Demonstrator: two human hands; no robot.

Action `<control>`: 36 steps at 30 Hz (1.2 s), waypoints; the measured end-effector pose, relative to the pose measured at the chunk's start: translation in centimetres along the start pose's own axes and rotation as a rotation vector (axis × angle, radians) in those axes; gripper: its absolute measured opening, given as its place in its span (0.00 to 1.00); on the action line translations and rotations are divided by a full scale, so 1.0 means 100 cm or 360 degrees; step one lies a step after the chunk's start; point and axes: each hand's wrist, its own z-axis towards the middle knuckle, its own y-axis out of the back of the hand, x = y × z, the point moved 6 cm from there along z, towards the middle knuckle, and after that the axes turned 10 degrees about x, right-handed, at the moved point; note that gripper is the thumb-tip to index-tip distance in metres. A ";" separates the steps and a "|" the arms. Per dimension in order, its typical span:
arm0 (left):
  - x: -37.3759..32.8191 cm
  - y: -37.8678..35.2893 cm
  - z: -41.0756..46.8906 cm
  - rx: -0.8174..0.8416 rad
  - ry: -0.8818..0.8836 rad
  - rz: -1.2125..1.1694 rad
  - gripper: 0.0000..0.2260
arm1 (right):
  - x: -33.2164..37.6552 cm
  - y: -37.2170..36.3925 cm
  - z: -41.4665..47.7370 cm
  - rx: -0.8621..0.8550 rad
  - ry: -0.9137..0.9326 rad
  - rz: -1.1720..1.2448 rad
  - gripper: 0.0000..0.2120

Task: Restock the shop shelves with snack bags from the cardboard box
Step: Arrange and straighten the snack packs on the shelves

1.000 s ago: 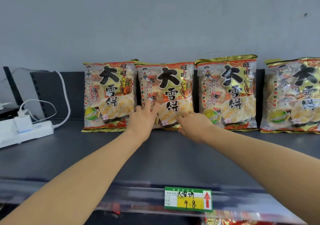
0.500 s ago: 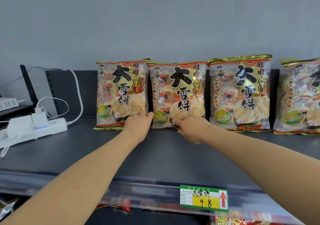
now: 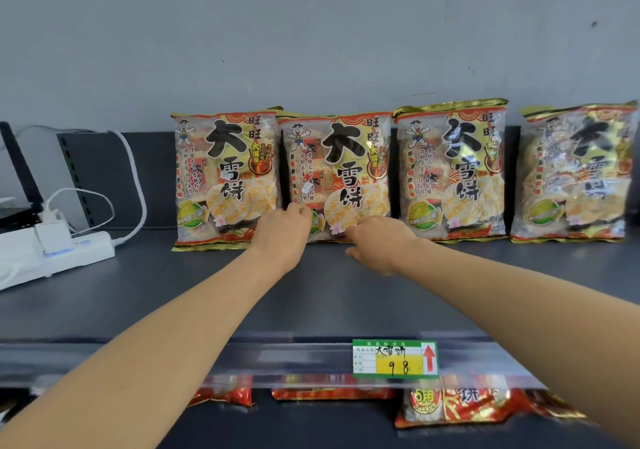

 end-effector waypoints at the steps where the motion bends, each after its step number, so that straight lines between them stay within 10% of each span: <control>1: -0.005 0.007 -0.003 -0.0033 -0.0026 -0.0019 0.15 | -0.002 0.003 -0.007 -0.0026 -0.0028 -0.0013 0.16; 23: -0.241 0.142 -0.182 -0.1036 -0.1137 -0.0327 0.09 | -0.090 -0.033 -0.319 -0.0163 -0.0778 -0.0195 0.14; 36: -0.522 0.069 -0.324 0.0098 -0.1645 -0.0264 0.13 | -0.131 -0.256 -0.577 0.0745 -0.1122 -0.0025 0.13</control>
